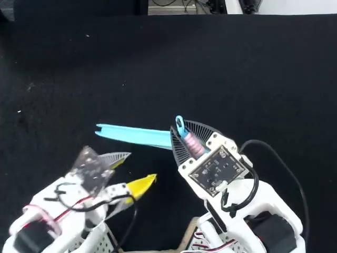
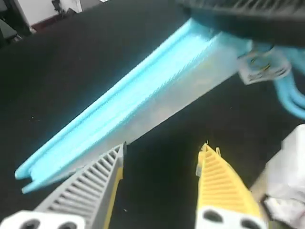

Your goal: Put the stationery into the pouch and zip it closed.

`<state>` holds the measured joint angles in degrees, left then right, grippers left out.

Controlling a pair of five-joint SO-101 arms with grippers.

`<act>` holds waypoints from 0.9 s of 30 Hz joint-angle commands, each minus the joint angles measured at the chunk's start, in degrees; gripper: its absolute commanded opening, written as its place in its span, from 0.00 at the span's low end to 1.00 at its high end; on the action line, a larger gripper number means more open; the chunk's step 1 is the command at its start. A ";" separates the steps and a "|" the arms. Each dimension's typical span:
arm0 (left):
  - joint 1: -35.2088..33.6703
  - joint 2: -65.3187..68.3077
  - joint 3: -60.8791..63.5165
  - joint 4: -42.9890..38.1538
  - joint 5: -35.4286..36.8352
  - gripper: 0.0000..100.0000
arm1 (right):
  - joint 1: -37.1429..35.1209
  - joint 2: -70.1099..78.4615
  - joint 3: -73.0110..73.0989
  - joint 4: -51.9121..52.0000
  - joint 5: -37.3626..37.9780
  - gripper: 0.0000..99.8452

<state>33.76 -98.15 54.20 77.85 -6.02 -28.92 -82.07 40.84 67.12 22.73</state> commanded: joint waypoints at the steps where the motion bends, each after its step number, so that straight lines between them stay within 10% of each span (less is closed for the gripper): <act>1: -8.48 -0.35 4.88 -10.99 -4.66 0.25 | 0.26 0.48 -0.13 -1.49 0.09 0.01; 14: -6.37 -0.26 5.05 -14.24 -22.33 0.24 | 0.26 0.66 -0.13 -1.58 0.09 0.01; 27: -6.81 1.85 8.04 -22.42 -23.74 0.24 | -5.54 0.66 0.22 -1.32 0.09 0.01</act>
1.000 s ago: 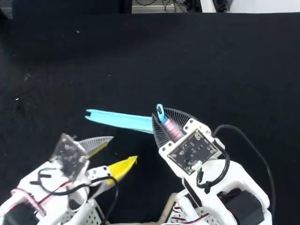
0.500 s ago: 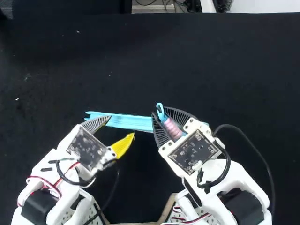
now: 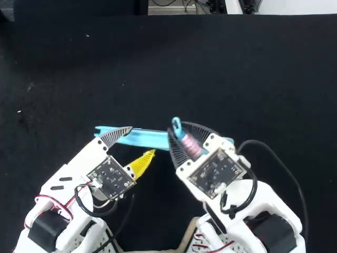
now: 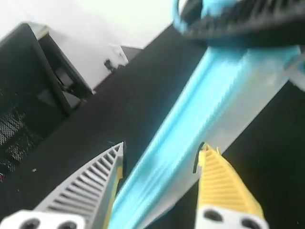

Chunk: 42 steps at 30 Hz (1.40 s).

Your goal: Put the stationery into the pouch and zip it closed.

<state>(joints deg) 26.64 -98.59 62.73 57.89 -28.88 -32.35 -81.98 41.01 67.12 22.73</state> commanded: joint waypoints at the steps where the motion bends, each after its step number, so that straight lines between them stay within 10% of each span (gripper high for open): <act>1: 0.31 3.69 -0.48 -2.73 -1.93 0.24 | -2.29 0.57 0.04 -1.32 0.09 0.01; 17: 0.57 21.98 -5.32 -8.26 -7.12 0.24 | -2.20 0.31 0.04 -1.14 0.26 0.01; 23: -0.31 13.89 -3.30 -8.18 -5.10 0.03 | 2.20 0.04 -0.04 -0.09 0.18 0.01; 30: -0.48 -1.67 4.97 -7.91 5.98 0.03 | 3.78 0.40 -0.13 -3.52 0.09 0.01; 42: -0.57 -5.80 4.53 9.85 -1.85 0.03 | 3.78 -0.04 -0.31 -4.92 -2.37 0.01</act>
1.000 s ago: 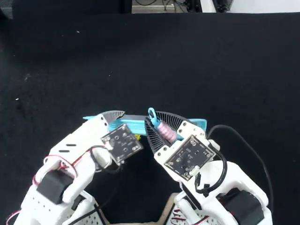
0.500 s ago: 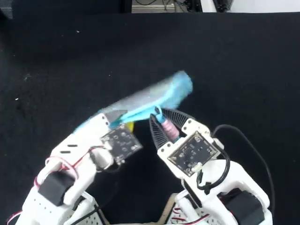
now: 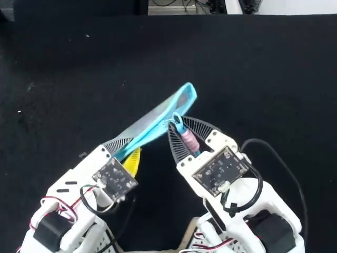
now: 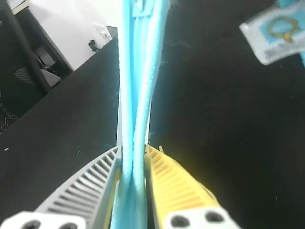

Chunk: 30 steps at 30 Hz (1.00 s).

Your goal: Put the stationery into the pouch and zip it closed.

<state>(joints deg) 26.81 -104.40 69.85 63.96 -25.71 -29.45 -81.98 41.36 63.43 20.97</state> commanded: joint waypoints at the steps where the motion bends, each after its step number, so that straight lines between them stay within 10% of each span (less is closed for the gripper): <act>1: -0.75 0.00 -2.33 4.31 -5.89 0.03 | 0.88 -0.04 -1.01 -0.79 -0.62 0.01; 30: -0.84 0.00 -2.51 5.36 -6.24 0.03 | 20.40 -0.13 3.21 1.67 -0.09 0.01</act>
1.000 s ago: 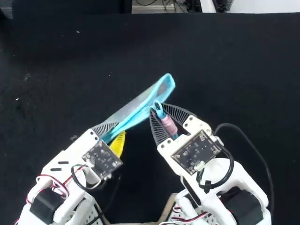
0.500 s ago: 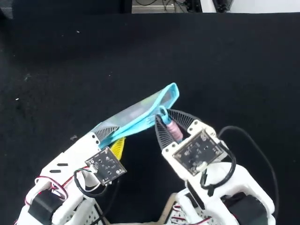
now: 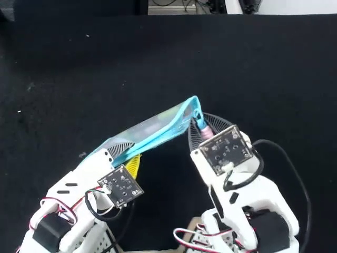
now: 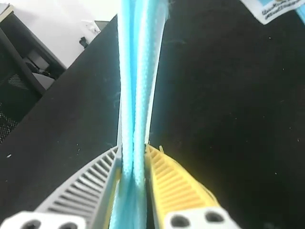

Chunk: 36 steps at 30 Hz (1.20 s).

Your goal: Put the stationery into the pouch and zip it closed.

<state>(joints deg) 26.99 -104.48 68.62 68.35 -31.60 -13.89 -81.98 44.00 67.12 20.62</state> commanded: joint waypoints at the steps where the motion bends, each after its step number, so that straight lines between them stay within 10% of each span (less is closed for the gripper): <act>1: -1.01 0.09 -1.27 0.97 -0.35 0.03 | 6.07 -0.04 1.36 -2.11 0.26 0.01; 11: -1.01 0.09 -1.63 0.62 -0.26 0.03 | 15.03 0.48 10.77 -6.68 0.26 0.01; 20: -0.66 0.26 -3.12 -3.69 0.70 0.03 | 8.70 0.48 5.23 -4.31 -0.18 0.01; 36: -0.92 0.18 5.58 -25.67 30.51 0.03 | -7.74 4.44 -9.19 -1.32 -3.52 0.01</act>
<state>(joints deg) 26.99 -103.60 72.75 45.76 -5.49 -19.25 -81.71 38.11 65.71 19.47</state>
